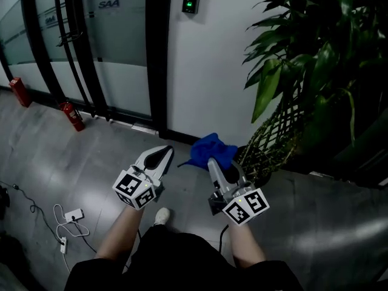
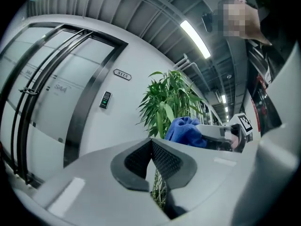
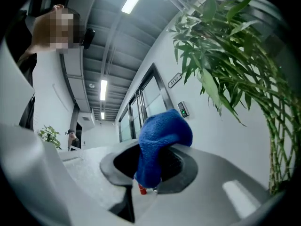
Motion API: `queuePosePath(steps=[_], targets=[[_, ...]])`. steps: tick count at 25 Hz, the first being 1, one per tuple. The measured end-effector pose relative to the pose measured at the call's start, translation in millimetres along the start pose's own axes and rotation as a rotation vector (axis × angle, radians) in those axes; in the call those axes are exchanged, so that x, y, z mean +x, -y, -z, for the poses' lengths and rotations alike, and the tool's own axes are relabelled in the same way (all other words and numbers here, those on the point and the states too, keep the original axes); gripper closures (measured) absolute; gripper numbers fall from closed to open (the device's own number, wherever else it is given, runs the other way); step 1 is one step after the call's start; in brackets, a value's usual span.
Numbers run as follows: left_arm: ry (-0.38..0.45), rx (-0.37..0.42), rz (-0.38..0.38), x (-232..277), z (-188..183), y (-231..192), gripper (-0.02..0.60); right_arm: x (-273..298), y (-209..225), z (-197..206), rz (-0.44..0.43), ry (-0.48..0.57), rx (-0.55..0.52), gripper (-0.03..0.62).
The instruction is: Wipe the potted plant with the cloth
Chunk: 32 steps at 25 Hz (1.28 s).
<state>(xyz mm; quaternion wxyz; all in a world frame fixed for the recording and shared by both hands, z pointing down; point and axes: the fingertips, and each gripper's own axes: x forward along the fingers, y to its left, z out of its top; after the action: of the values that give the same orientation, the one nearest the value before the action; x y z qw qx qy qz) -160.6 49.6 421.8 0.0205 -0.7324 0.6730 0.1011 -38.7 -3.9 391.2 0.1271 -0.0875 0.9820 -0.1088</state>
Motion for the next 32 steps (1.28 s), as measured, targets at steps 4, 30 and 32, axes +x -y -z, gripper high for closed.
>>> queuePosePath(steps=[4, 30, 32], targets=[[0.002, -0.007, 0.01, 1.2, 10.7, 27.4, 0.575, -30.3, 3.1, -2.8, 0.038, 0.009, -0.01, 0.508], [-0.001, 0.022, 0.097, 18.2, -39.2, -116.8, 0.575, 86.4, 1.3, -12.9, 0.266, 0.151, -0.081, 0.508], [0.001, 0.027, 0.07, 5.5, -44.6, -148.2, 0.575, 115.9, -3.9, -1.1, 0.239, 0.143, -0.05, 0.508]])
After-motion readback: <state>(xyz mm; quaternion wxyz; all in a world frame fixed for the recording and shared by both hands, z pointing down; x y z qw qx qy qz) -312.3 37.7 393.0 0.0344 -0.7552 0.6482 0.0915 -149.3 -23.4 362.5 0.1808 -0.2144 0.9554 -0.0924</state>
